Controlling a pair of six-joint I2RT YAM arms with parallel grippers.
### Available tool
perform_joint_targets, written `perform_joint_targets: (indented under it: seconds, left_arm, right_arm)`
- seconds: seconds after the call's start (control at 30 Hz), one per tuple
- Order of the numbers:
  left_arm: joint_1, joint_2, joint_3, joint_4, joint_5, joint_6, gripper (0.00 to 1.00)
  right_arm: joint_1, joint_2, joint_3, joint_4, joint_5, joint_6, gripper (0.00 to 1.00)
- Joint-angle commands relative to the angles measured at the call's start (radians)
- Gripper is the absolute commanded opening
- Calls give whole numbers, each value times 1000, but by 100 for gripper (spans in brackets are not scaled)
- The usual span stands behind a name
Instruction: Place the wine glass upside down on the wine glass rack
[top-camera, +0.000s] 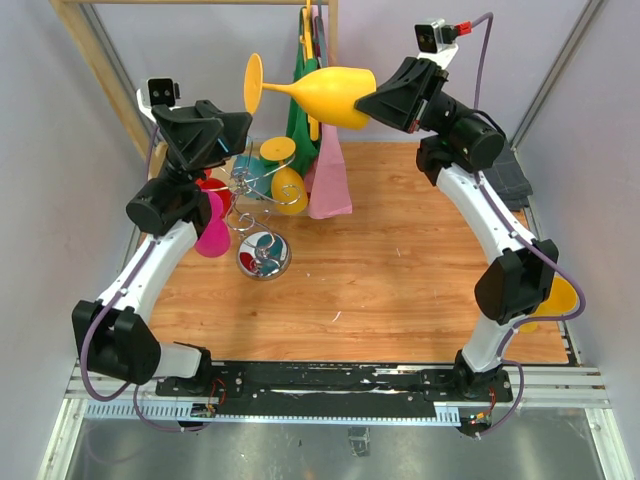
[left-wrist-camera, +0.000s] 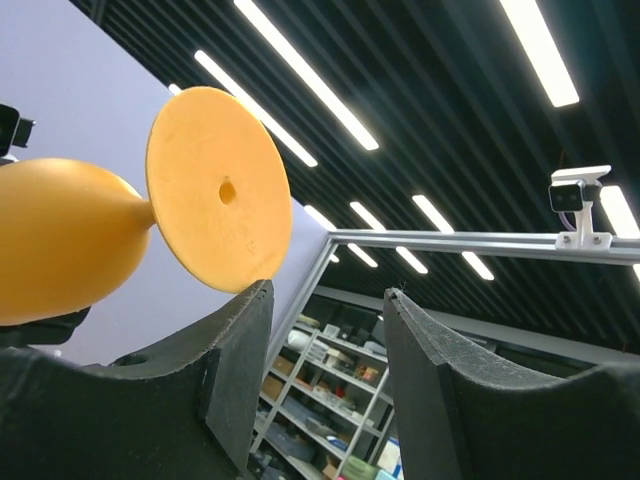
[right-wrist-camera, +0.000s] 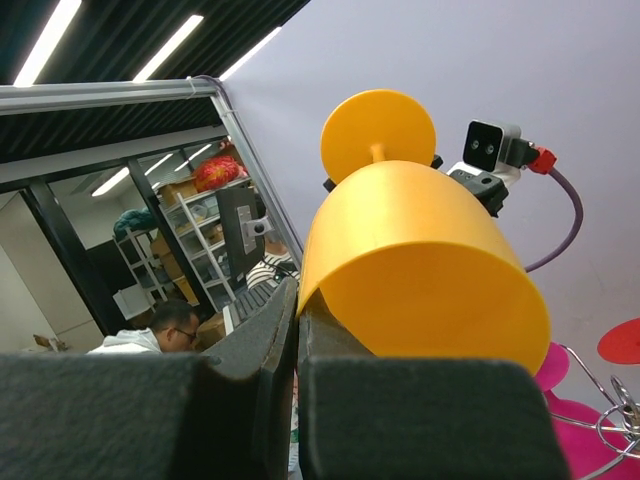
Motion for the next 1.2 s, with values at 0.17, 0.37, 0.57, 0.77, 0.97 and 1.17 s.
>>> perform_joint_targets:
  seconds: [0.17,0.37,0.57,0.77,0.97,1.17]
  left_arm:
    - [9,-48,-71,-9,88,-45,54]
    - [20,-38,-72,13,73,-69,53]
    - [32,0,-27,98,29,-140,53]
    - [46,-5,-2,95,19,-150,53]
    - [56,-16,3,83,10,-149,27]
    - [61,-27,6,60,12,-146,0]
  right_arm:
    - [32,14,95,4,-10,-41,1]
    - [61,31,122,23,-22,-15,1]
    - [80,0,37,51,-28,-28,1]
    - [98,-13,-14,74,-34,-30,1]
    - [105,-20,-44,78,-33,-41,1]
    - [105,-20,-52,79,-31,-46,1]
